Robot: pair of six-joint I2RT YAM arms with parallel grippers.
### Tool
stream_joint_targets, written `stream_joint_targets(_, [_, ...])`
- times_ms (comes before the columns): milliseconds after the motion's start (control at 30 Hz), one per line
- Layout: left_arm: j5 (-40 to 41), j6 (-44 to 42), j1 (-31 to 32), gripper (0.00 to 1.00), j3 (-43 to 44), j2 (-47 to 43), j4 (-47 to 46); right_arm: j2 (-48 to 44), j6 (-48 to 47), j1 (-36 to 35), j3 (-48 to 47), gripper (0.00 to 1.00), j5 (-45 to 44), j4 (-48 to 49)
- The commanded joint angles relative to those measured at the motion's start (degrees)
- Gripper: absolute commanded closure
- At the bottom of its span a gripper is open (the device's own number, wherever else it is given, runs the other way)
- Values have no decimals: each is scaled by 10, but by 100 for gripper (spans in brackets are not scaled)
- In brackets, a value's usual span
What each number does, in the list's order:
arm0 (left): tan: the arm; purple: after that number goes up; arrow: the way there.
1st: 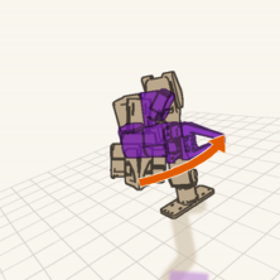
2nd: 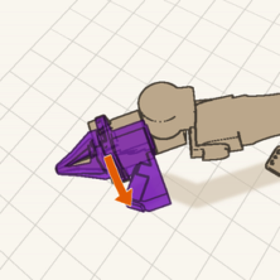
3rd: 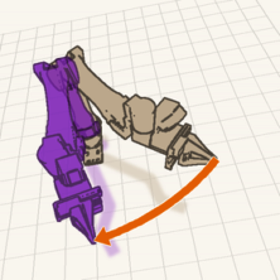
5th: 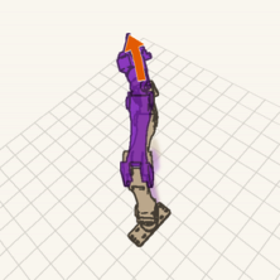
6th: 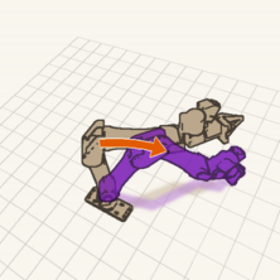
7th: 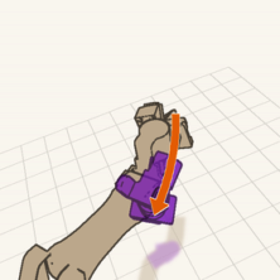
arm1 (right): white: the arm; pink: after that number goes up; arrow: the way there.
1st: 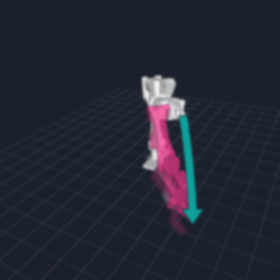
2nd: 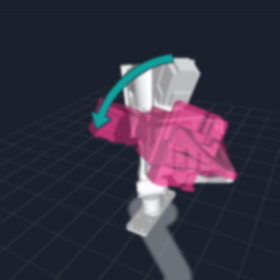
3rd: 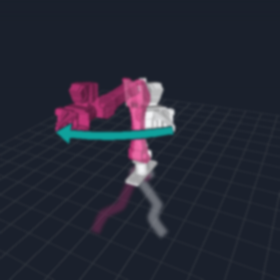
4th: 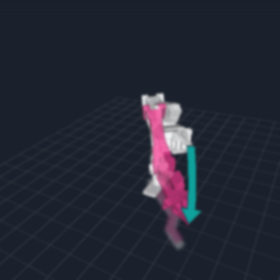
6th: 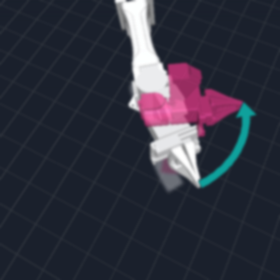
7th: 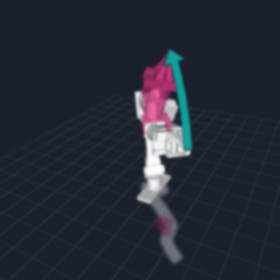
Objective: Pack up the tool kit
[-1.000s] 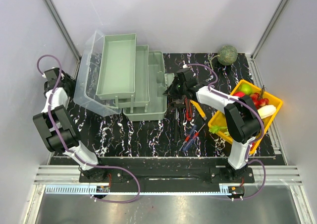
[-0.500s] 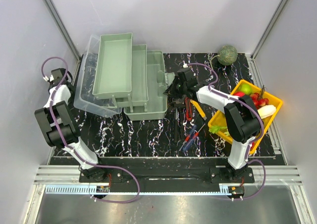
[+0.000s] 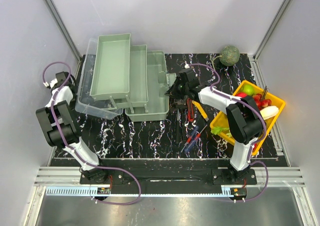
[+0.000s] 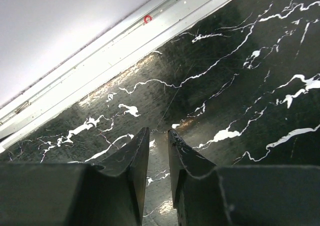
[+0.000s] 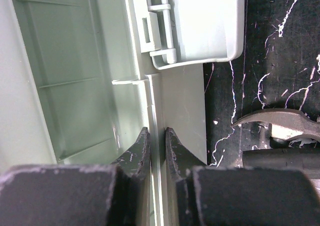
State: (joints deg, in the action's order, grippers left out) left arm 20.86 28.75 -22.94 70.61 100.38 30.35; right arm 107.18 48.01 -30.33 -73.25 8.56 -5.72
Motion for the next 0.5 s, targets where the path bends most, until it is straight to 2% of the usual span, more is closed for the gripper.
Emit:
stream_joint_targets(0, [-5,-16,1,73,-5,-2,-20,44,21,15,21,97,-44,18])
stream_joint_targets(233, [-113,-71,-11,69,-46,-57,-71,51,18,18,27,96,-25,41])
stream_joint_targets(467, [-145,-97,-10,76,-115,-133,-110,62,-13,25,12,97,-7,36])
